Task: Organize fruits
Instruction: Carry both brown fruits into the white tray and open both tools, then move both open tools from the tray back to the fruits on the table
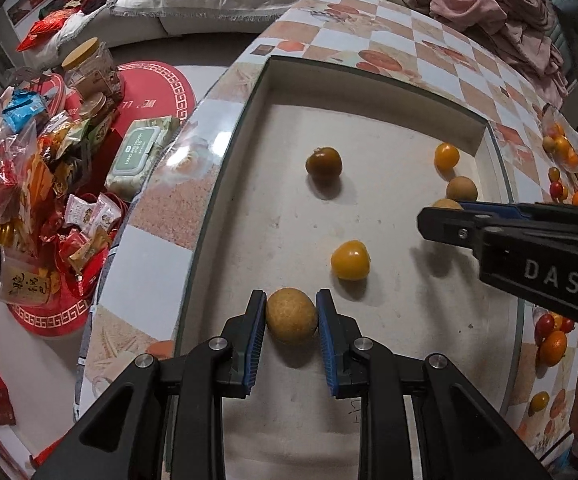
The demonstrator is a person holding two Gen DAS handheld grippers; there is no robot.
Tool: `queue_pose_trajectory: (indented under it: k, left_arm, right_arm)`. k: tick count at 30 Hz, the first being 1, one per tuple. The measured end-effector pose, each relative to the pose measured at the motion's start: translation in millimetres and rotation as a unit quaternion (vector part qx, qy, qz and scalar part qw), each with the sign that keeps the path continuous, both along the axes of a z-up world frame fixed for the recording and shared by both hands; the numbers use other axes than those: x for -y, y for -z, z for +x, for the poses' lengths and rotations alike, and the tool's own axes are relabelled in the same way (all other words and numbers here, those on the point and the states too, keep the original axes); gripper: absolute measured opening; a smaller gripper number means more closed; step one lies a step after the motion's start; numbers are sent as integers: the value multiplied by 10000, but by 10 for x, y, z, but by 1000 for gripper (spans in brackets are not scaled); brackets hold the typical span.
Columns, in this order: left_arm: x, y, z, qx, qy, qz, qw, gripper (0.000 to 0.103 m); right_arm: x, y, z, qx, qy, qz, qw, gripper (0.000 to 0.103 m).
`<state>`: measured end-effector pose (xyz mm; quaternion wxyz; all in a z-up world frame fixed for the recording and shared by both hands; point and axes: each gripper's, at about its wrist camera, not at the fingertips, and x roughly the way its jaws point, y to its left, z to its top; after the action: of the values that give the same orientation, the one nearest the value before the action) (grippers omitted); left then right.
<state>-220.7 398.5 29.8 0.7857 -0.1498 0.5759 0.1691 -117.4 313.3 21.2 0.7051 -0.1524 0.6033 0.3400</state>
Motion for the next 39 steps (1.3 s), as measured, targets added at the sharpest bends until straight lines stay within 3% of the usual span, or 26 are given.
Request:
queue_pose_trajectory:
  k: [11, 12, 13, 15, 22, 28, 39]
  left_arm:
    - [54, 54, -16, -115, 150, 68, 9998, 28]
    - [52, 52, -12, -138, 142, 79, 9998, 31]
    - [46, 50, -12, -166, 119, 113, 9997, 51]
    - [28, 27, -31, -89, 33, 133, 9999, 70]
    - [34, -4, -79, -82, 94, 165, 9998, 70]
    - [43, -62, -115, -82, 102, 180, 9998, 70]
    - [47, -154, -121, -56, 173, 244, 9995, 70]
  right_arm:
    - [-63, 107, -35, 50, -147, -258, 9995, 32]
    - [-64, 106, -37, 40, -150, -246, 9996, 34]
    - [-60, 105, -39, 34, -145, -237, 9996, 34]
    - [-59, 102, -41, 22, -138, -226, 9996, 37]
    - [-75, 106, -57, -27, -126, -214, 9997, 52]
    - [-61, 16, -75, -7, -92, -103, 9999, 77]
    - [-106, -77, -92, 65, -82, -59, 9999, 79]
